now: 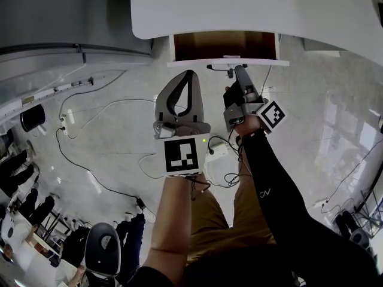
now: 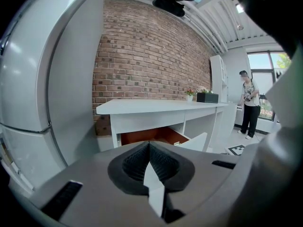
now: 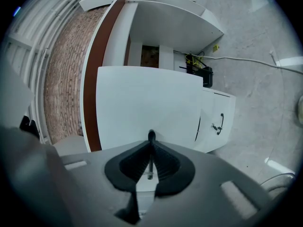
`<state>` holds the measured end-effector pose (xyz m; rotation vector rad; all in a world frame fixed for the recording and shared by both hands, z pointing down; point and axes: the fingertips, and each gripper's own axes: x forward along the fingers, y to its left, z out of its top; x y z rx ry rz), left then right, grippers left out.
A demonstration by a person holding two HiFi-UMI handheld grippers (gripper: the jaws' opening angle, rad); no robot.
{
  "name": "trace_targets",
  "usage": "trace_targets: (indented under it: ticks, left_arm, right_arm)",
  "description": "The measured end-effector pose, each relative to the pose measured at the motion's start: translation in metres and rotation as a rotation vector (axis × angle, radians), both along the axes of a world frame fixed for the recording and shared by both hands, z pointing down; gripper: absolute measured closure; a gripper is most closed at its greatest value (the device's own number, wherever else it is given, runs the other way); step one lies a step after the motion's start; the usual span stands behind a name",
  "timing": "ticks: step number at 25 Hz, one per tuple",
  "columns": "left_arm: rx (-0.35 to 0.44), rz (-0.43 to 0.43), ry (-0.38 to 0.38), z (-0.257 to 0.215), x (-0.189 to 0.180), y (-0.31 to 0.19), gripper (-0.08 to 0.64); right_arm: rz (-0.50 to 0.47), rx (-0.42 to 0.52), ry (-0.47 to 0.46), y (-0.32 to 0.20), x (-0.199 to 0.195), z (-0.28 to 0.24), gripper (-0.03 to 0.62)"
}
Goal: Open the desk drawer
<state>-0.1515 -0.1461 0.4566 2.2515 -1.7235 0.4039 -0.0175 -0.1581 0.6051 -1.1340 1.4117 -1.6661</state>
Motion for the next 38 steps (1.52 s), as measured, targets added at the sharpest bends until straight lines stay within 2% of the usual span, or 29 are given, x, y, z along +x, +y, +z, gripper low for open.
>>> trace_targets:
  ticks: [22,38]
  left_arm:
    - [-0.015,-0.008,0.008,0.008,-0.002,-0.005,0.551]
    - [-0.013,-0.003,0.002,0.003,-0.001,0.008,0.552]
  right_arm:
    - [-0.011,-0.021,0.0,0.007,-0.003,0.004,0.57]
    - [-0.031,-0.037,0.001,0.042,0.0,-0.005,0.569]
